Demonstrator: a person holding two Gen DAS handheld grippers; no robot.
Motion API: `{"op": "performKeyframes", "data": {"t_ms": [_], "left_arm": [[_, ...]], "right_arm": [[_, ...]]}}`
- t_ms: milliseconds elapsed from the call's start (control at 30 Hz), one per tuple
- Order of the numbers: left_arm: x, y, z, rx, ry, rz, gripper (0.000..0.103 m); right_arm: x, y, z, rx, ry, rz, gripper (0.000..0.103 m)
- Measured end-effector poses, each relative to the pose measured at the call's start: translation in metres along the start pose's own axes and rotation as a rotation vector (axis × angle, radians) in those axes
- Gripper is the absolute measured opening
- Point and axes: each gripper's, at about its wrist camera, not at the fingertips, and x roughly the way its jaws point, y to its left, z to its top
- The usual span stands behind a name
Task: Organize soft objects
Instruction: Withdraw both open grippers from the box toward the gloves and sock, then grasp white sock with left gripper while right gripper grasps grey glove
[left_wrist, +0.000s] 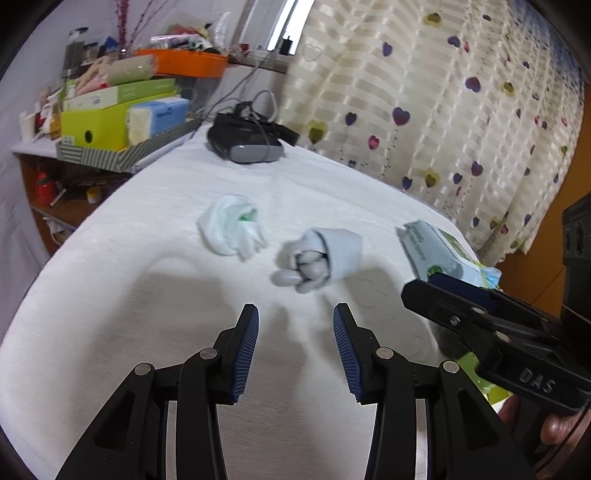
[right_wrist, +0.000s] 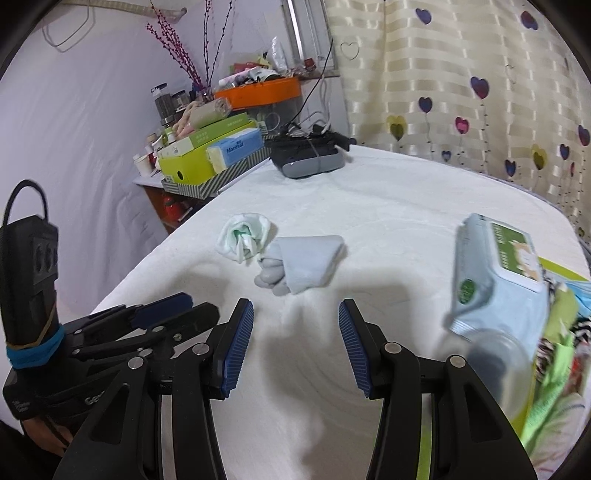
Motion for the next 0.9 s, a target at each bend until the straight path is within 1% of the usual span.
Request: {"op": "performKeyframes", "data": {"t_ms": [100,233,467,600,667,767,800,833,867,900], "left_arm": [[0.0,0.011,0.003,-0.016,-0.003,0.01,0.041],[0.001,0.022,0.008,-0.027,-0.005,0.016,0.042],[0.007,0.038,0.019,-0.04,-0.002,0.026,0.044],[0.011,0.042,0.026,-0.035,0.003,0.032,0.044],[0.014,0.042,0.03,-0.027,0.007,0.044,0.045],[0.018,0.04,0.035,-0.021,0.017,0.038,0.045],[0.02,0.039,0.037,-0.017,0.02,0.041,0.045],[0.02,0.037,0.038,-0.013,0.019,0.044,0.045],[0.021,0.036,0.04,-0.008,0.017,0.048,0.045],[0.022,0.035,0.041,-0.006,0.018,0.05,0.045]], "right_arm": [[0.016,0.001,0.006,0.013,0.01,0.012,0.05],[0.039,-0.003,0.015,0.064,0.033,0.029,0.05],[0.072,-0.018,0.024,0.157,0.061,0.026,0.05],[0.086,-0.026,0.025,0.202,0.082,0.03,0.05],[0.092,-0.027,0.025,0.217,0.092,0.05,0.054],[0.099,-0.027,0.025,0.231,0.111,0.059,0.054],[0.1,-0.028,0.024,0.238,0.113,0.068,0.052],[0.098,-0.028,0.024,0.24,0.104,0.077,0.038],[0.098,-0.027,0.024,0.229,0.1,0.078,0.031],[0.096,-0.027,0.024,0.218,0.095,0.066,0.03]]}}
